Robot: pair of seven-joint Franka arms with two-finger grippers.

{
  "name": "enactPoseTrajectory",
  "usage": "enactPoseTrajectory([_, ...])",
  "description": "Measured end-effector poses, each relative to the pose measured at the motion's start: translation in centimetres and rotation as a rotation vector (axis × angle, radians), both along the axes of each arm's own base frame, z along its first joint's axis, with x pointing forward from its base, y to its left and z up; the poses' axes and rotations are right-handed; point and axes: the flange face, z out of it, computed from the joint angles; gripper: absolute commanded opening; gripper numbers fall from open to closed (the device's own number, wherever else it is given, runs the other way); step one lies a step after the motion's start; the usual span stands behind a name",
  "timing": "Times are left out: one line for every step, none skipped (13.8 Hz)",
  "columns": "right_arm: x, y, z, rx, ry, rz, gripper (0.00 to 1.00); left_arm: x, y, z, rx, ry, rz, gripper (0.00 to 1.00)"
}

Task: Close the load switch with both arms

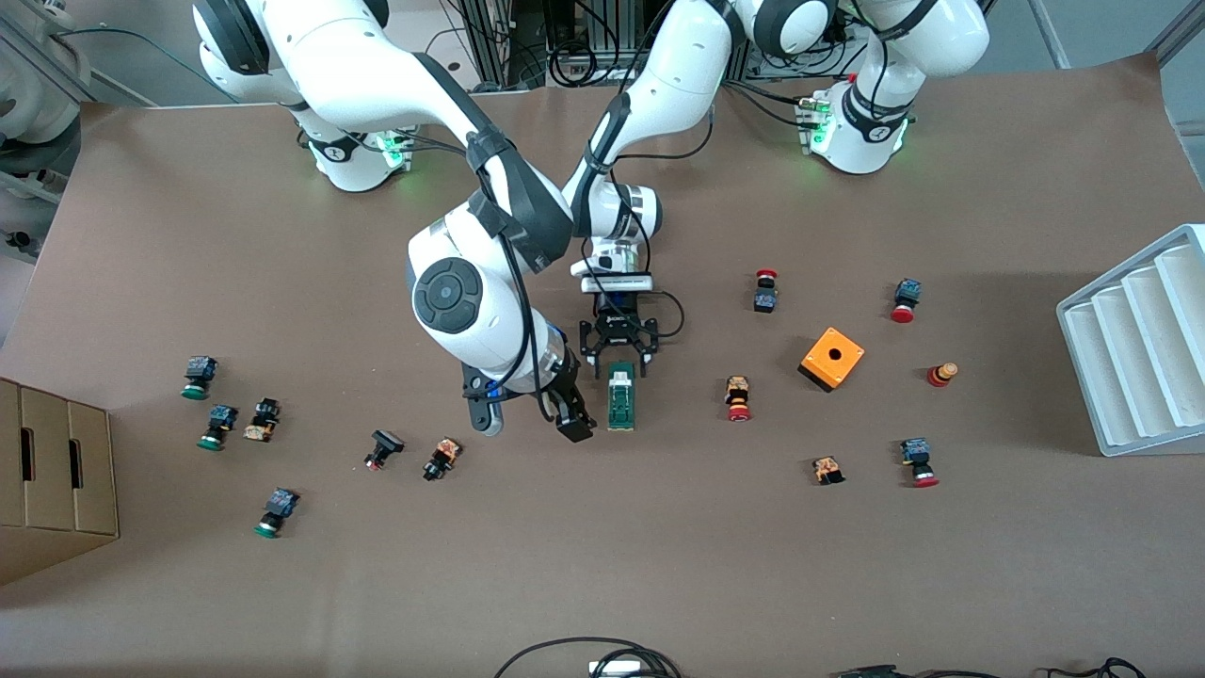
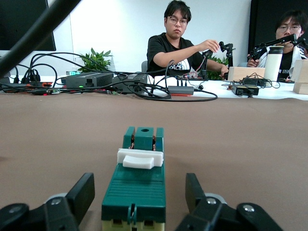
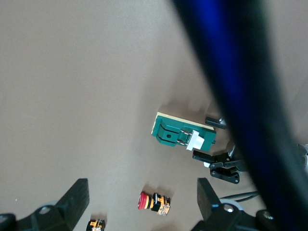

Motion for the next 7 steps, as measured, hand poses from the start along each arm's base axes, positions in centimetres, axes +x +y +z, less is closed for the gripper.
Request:
enactPoseTrajectory([-0.02, 0.07, -0.11, 0.000, 0.000, 0.000, 1.00, 0.01, -0.04, -0.03, 0.000, 0.000, -0.001, 0.73])
enactPoseTrajectory([-0.03, 0.11, -0.16, -0.001, -0.001, 0.001, 1.00, 0.02, -0.08, -0.06, 0.000, -0.001, -0.002, 0.69])
enactPoseTrajectory([-0.03, 0.12, -0.15, 0.000, -0.001, 0.001, 1.00, 0.03, -0.12, -0.10, -0.001, -0.001, -0.002, 0.68])
enactPoseTrajectory([-0.03, 0.12, -0.15, 0.000, -0.002, 0.000, 1.00, 0.04, -0.13, -0.14, 0.000, -0.002, -0.002, 0.65])
enactPoseTrajectory([-0.02, 0.12, -0.15, 0.000, -0.002, 0.000, 1.00, 0.04, -0.14, -0.16, 0.000, -0.002, -0.003, 0.63])
enactPoseTrajectory([-0.02, 0.13, -0.16, 0.000, -0.001, 0.000, 1.00, 0.04, -0.15, -0.17, 0.000, -0.002, -0.003, 0.62])
enactPoseTrajectory([-0.03, 0.13, -0.18, 0.000, -0.001, 0.000, 1.00, 0.04, -0.15, -0.18, 0.000, -0.002, -0.003, 0.61])
